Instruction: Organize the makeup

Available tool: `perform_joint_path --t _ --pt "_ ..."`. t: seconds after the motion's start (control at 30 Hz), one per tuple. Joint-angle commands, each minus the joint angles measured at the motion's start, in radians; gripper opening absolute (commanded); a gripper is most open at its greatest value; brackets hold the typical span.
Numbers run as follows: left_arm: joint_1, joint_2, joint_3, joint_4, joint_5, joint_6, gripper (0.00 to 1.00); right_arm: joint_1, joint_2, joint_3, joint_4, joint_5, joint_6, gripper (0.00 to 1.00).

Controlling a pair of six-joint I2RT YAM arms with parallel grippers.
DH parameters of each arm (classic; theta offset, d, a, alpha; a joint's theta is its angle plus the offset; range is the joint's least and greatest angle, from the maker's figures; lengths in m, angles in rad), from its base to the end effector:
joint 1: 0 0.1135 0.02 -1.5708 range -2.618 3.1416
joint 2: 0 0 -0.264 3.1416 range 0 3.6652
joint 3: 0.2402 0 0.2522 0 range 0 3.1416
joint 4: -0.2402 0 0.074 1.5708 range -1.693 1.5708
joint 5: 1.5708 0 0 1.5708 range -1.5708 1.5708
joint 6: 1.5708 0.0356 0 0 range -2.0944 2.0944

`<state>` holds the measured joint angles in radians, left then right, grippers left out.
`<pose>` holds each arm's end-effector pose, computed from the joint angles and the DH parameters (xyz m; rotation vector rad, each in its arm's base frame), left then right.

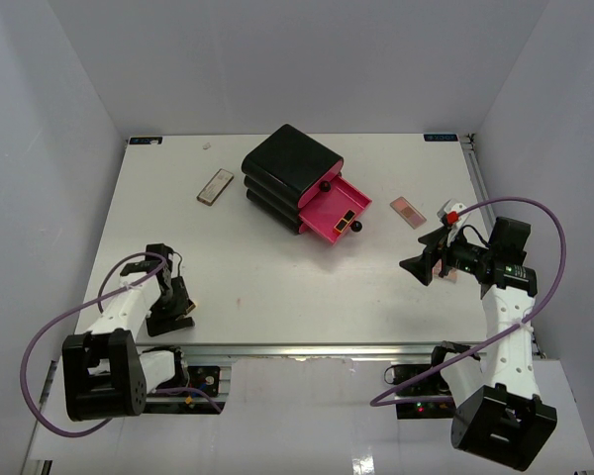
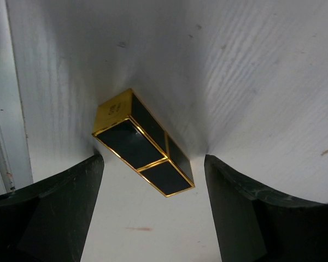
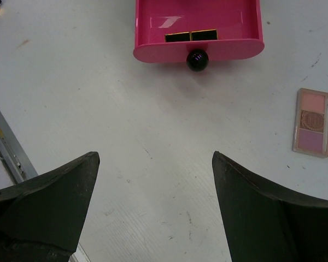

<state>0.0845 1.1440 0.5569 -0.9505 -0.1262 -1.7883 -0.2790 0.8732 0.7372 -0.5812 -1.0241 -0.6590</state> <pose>0.1506 0.0173 0.1588 -2.4371 1.7895 0.0880 0.1727 -0.0178 0.2813 -0.8356 1.7738 0.5620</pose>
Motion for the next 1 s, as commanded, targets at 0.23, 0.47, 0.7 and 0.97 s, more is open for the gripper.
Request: perform_joint_path --t 0.23,0.47,0.7,0.97 --pt "0.062 -0.003 -0.024 0.099 -0.023 0.07 0.7 0.004 0.008 -0.005 -0.003 -0.018 -0.01 0.9" --pt "0.069 0.046 0.043 0.127 -0.033 0.211 0.4 0.004 0.012 -0.006 -0.003 -0.016 -0.011 0.9" --pt "0.067 0.066 0.073 0.184 0.06 0.339 0.07 0.004 0.019 -0.009 0.001 -0.011 -0.011 0.9" --pt "0.013 -0.017 0.141 0.289 0.206 0.638 0.0 0.004 0.035 -0.015 0.015 0.003 -0.001 0.9"
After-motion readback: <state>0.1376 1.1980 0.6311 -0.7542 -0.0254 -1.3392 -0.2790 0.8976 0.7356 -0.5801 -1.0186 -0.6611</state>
